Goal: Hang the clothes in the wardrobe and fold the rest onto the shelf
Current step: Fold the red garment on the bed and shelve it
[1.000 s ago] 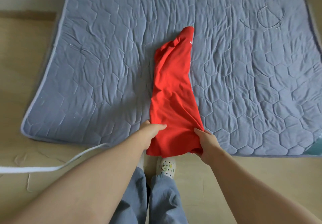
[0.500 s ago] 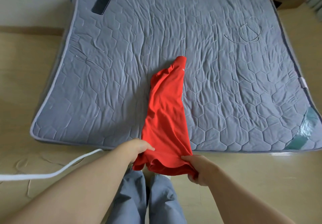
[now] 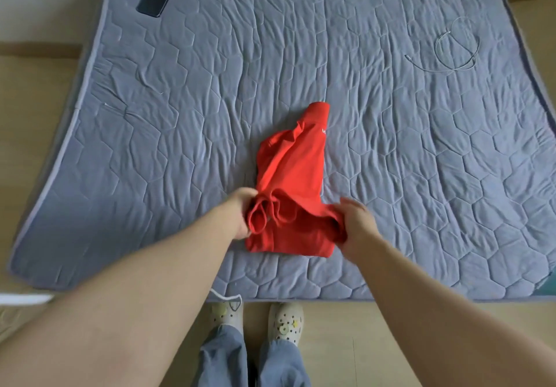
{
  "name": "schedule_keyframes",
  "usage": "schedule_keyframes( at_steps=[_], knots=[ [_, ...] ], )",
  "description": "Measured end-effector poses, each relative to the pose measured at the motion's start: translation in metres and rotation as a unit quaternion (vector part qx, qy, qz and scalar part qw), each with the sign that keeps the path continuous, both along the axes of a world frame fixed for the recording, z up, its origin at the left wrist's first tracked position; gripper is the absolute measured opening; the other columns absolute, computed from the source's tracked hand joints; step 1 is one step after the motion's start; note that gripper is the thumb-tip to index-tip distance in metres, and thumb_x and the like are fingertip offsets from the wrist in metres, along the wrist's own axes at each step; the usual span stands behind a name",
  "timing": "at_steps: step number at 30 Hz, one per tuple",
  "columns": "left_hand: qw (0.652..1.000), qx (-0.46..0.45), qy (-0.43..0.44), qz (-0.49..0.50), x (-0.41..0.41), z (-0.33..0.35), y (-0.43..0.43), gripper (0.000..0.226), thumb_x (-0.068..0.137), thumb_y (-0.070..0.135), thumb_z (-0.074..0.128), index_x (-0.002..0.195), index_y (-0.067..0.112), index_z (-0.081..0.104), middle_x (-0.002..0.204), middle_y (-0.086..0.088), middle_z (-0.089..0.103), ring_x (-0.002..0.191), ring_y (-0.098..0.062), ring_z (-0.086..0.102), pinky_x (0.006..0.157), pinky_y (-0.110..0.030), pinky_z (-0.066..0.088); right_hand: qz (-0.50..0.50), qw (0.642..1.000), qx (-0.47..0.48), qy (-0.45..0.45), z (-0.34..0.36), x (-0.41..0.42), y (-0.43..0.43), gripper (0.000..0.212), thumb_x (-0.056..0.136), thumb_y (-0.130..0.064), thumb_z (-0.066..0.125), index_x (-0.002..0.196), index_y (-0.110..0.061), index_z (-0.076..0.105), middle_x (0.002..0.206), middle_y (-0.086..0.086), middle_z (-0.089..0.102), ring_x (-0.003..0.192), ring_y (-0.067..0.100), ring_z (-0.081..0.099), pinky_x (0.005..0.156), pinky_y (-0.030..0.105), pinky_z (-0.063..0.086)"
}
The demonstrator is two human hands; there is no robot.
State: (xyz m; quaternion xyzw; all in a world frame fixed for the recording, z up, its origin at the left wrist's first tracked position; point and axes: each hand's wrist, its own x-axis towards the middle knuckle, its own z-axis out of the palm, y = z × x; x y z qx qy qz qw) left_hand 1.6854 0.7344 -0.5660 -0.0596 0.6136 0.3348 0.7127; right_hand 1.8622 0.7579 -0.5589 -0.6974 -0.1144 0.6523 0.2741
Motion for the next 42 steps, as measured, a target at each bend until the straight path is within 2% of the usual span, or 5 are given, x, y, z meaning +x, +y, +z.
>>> schedule_keyframes(
  at_steps=[5, 10, 28, 37, 42],
  knots=[
    [0.979, 0.131, -0.032, 0.153, -0.020, 0.022, 0.101, 0.038, 0.097, 0.025, 0.039, 0.088, 0.005, 0.070, 0.070, -0.006, 0.070, 0.057, -0.015, 0.068, 0.052, -0.027, 0.056, 0.004, 0.990, 0.129, 0.048, 0.018, -0.029, 0.106, 0.038, 0.094, -0.022, 0.049, 0.122, -0.043, 0.036, 0.085, -0.004, 0.058, 0.053, 0.007, 0.059, 0.053, 0.023, 0.046],
    [0.971, 0.148, 0.189, -0.023, -0.026, -0.009, 0.136, 0.064, 0.094, 0.052, 0.038, 0.147, 0.037, 0.006, 0.140, -0.001, 0.041, 0.106, -0.021, 0.055, 0.074, -0.034, 0.047, 0.116, 0.982, 0.148, -0.015, 0.003, -0.034, 0.137, 0.065, 0.095, -0.046, 0.041, 0.148, -0.037, 0.005, 0.152, -0.003, 0.026, 0.133, 0.024, 0.034, 0.098, 0.039, 0.031],
    [0.807, -0.037, 0.539, -0.237, -0.005, -0.159, 0.062, 0.052, 0.077, 0.049, 0.066, 0.101, 0.006, 0.050, 0.110, -0.018, 0.055, 0.102, -0.036, 0.055, 0.080, -0.039, 0.043, 0.295, 0.938, -0.042, -0.179, -0.156, -0.023, 0.093, 0.031, 0.085, -0.020, 0.066, 0.110, -0.006, 0.054, 0.096, 0.007, 0.061, 0.084, 0.022, 0.061, 0.074, 0.035, 0.053],
    [0.897, 0.004, 0.224, -0.381, -0.054, -0.157, 0.028, 0.028, 0.070, 0.021, 0.081, 0.088, 0.017, 0.060, 0.083, 0.007, 0.063, 0.077, -0.008, 0.059, 0.069, -0.020, 0.049, 0.280, 0.941, -0.138, -0.132, -0.149, -0.007, 0.066, 0.028, 0.087, -0.027, 0.064, 0.070, -0.013, 0.047, 0.064, 0.004, 0.040, 0.055, 0.015, 0.035, 0.049, 0.024, 0.030],
    [0.841, -0.069, 0.246, -0.477, -0.059, -0.153, 0.001, 0.023, 0.071, 0.013, 0.079, 0.074, 0.014, 0.055, 0.073, -0.002, 0.067, 0.060, -0.009, 0.061, 0.050, -0.018, 0.048, 0.315, 0.918, -0.220, -0.100, -0.139, 0.007, 0.021, 0.020, 0.089, -0.027, 0.062, 0.081, -0.013, 0.051, 0.062, 0.003, 0.043, 0.052, 0.012, 0.039, 0.045, 0.020, 0.035]
  ],
)
